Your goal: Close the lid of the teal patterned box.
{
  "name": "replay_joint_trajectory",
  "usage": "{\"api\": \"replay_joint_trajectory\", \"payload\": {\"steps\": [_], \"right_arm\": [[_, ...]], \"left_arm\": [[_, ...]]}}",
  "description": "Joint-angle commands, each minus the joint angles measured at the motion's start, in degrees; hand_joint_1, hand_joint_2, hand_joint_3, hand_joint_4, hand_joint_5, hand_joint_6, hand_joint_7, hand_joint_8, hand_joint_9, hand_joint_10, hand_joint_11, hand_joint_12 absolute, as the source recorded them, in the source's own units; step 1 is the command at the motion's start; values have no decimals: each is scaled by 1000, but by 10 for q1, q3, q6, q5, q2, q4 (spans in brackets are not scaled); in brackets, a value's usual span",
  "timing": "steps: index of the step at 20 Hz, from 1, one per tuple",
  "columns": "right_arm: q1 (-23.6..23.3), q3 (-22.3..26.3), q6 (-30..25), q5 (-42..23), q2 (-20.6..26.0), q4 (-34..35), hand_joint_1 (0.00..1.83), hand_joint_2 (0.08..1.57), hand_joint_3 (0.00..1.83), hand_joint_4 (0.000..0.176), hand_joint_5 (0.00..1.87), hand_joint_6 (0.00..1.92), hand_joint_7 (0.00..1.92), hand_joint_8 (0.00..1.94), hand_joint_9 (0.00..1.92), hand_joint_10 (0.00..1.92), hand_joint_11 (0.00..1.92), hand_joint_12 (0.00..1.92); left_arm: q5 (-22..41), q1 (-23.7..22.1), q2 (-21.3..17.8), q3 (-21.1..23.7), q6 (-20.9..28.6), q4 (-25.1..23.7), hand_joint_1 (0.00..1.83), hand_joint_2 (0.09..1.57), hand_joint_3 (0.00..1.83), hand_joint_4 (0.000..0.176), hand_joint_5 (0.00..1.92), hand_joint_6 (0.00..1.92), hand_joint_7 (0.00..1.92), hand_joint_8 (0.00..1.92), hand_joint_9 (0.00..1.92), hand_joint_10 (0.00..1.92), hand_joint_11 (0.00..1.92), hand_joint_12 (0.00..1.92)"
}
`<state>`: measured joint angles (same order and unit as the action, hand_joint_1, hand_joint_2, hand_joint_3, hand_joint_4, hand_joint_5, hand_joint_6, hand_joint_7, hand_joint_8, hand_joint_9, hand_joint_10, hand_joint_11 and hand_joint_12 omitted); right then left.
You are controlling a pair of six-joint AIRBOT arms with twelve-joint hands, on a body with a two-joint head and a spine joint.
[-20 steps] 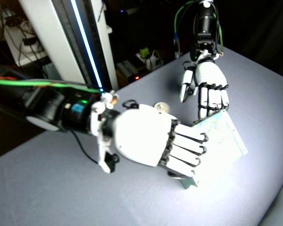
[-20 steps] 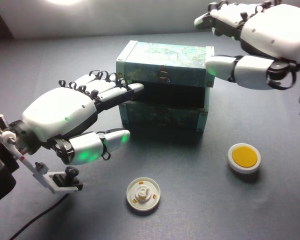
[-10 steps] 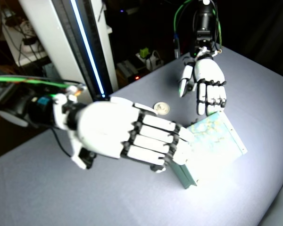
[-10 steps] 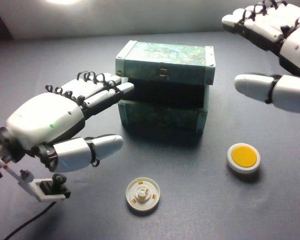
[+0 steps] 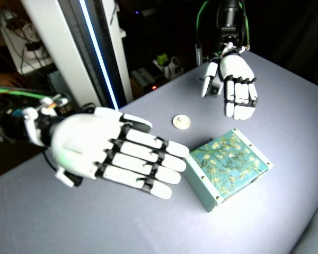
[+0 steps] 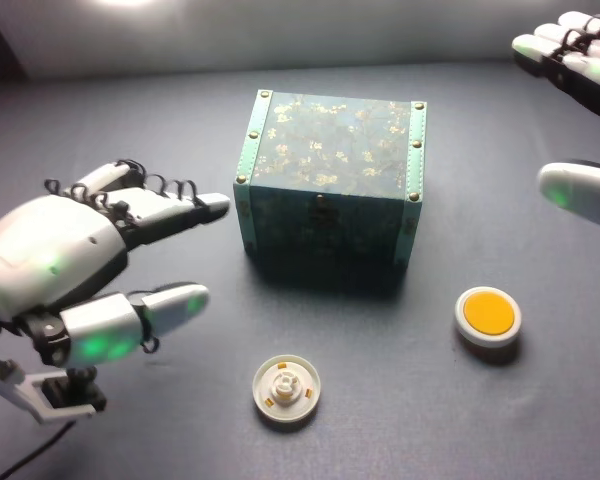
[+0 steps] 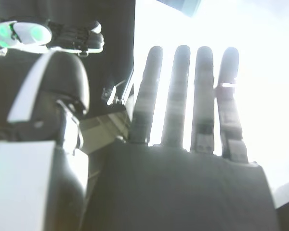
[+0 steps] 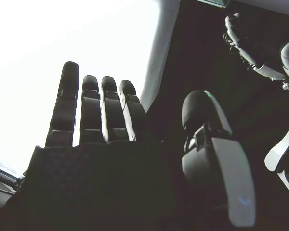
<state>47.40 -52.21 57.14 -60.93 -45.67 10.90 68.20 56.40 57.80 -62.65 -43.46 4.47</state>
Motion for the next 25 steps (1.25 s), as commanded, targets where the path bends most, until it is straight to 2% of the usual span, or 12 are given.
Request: {"api": "replay_joint_trajectory", "payload": {"steps": [1, 4, 5, 11, 15, 16, 18, 19, 20, 23, 24, 25], "right_arm": [[5, 4, -3, -110, 14, 14, 0, 1403, 1, 0, 109, 107, 194, 40, 159, 121, 0, 1273], [45, 19, -3, -168, 37, 42, 0, 1424, 0, 0, 8, 87, 155, 2, 15, 481, 0, 1496], [57, 24, -3, -189, 43, 50, 0, 1410, 0, 0, 1, 85, 107, 7, 2, 367, 0, 1471], [107, 55, -3, -285, 73, 59, 243, 1365, 0, 27, 0, 0, 0, 0, 0, 13, 0, 898], [134, 70, -3, -348, 81, 58, 246, 1392, 7, 41, 0, 0, 0, 0, 0, 0, 0, 488], [141, 74, -3, -367, 85, 58, 287, 1351, 0, 80, 0, 0, 0, 0, 0, 0, 0, 585], [148, 80, -3, -400, 88, 58, 315, 1275, 0, 90, 0, 0, 0, 0, 42, 24, 0, 935], [147, 79, -3, -400, 89, 52, 276, 1304, 0, 51, 0, 0, 0, 0, 54, 49, 0, 1257], [142, 78, -3, -400, 89, 39, 216, 1222, 0, 63, 0, 0, 0, 0, 21, 61, 0, 1431], [121, 82, -3, -401, 94, 12, 210, 1242, 0, 114, 0, 0, 0, 0, 129, 69, 0, 1398], [114, 84, -2, -401, 95, 0, 462, 1215, 5, 174, 185, 607, 30, 8, 141, 15, 0, 859], [110, 85, 0, -401, 97, -8, 462, 1215, 5, 174, 185, 607, 30, 8, 141, 15, 0, 859]], "left_arm": [[102, 0, -12, 4, -5, 19, 193, 1445, 13, 1, 182, 15, 220, 1, 216, 99, 0, 1147], [142, 17, -29, 17, -27, 49, 334, 1459, 0, 3, 9, 1, 13, 0, 13, 2, 0, 320], [153, 23, -33, 19, -32, 57, 375, 1460, 0, 62, 1, 0, 2, 0, 2, 0, 0, 184], [233, 58, -53, 38, -50, 101, 308, 1371, 0, 149, 0, 0, 0, 0, 0, 0, 0, 0], [282, 75, -65, 49, -57, 114, 268, 1380, 0, 149, 0, 0, 0, 0, 0, 0, 3, 1], [297, 80, -68, 52, -58, 117, 280, 1368, 0, 138, 0, 0, 0, 0, 0, 0, 0, 0], [308, 82, -79, 61, -70, 118, 441, 1324, 0, 166, 0, 0, 0, 0, 0, 0, 0, 0], [308, 79, -81, 62, -72, 114, 460, 1335, 0, 174, 0, 0, 0, 0, 0, 0, 0, 0], [308, 75, -85, 61, -68, 106, 533, 1357, 0, 162, 0, 0, 0, 0, 0, 0, 11, 11], [308, 38, -94, 62, -82, 75, 535, 1388, 9, 159, 0, 0, 0, 0, 0, 0, 0, 0], [308, 24, -98, 62, -88, 61, 639, 1404, 3, 175, 365, 1379, 107, 17, 57, 14, 52, 56], [309, 7, -105, 64, -101, 40, 639, 1404, 3, 175, 365, 1379, 107, 17, 57, 14, 52, 56]]}}
